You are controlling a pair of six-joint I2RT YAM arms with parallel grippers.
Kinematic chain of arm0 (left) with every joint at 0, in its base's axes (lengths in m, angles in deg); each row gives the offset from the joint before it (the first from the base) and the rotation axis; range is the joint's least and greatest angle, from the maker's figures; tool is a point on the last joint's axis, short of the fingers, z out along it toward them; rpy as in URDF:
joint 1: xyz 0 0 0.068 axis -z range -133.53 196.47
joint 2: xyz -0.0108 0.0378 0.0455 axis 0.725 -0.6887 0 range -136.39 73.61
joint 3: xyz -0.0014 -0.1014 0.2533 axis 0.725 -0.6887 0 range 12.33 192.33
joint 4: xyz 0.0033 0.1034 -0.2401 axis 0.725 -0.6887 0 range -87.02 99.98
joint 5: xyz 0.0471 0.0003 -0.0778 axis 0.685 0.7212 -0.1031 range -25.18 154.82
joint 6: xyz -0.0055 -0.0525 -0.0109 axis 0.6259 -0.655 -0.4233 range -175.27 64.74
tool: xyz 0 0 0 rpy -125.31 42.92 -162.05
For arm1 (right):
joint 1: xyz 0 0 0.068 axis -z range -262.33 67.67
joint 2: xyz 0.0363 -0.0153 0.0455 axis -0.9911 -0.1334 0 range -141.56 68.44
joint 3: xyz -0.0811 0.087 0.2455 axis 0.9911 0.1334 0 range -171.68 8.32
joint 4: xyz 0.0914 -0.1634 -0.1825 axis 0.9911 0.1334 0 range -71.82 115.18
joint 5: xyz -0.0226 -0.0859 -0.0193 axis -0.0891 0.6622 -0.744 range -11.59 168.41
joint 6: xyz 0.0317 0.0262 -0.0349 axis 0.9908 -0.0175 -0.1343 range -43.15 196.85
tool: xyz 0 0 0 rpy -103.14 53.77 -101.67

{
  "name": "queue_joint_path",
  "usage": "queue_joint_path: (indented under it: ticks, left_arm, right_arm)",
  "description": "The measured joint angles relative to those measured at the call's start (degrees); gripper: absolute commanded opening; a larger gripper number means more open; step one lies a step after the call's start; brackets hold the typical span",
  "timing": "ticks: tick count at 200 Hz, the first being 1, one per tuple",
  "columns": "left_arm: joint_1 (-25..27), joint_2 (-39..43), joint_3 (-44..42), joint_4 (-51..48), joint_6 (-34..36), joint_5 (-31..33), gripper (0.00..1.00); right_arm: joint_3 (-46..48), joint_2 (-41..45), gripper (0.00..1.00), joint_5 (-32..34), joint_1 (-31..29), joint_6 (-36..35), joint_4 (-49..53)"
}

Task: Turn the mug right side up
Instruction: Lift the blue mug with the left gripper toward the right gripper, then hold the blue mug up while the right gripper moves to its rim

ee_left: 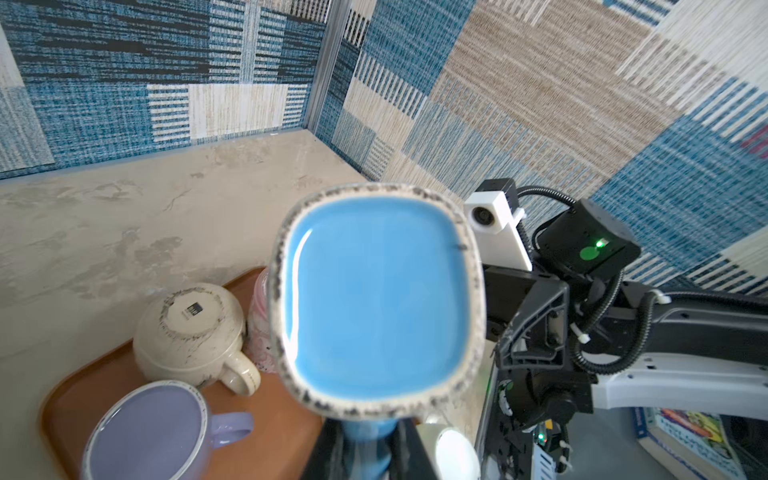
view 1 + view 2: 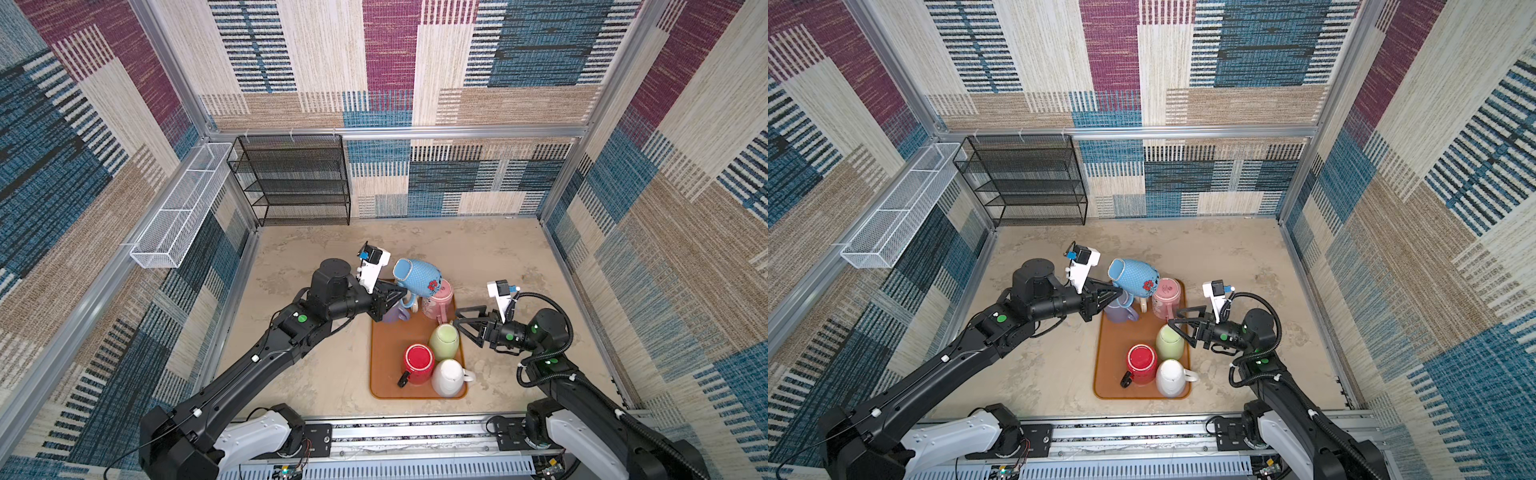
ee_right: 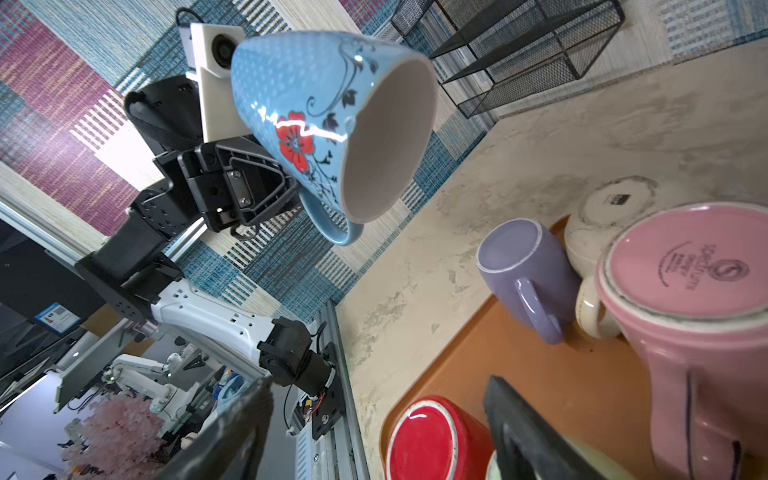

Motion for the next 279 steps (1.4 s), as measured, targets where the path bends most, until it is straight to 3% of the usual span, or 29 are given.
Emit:
queue_joint_path:
  ticks: [78, 125, 279]
  left_arm:
    - [-0.59, -5.90, 1.68, 13.11, -7.63, -4.20, 0.00]
    - [-0.94, -9.22, 3.56, 20.90, -12.35, -6.51, 0.00]
    - [-1.07, -15.69, 6.27, 35.98, -22.08, -11.39, 0.00]
  right_arm:
    - [-3.52, -12.59, 0.76, -2.08, -0.94, 14.80, -27.80]
    - [-8.13, -18.60, 0.71, -1.18, -1.84, 19.61, -36.87]
    - [-19.98, -27.87, 0.60, 1.90, -3.37, 23.10, -40.22]
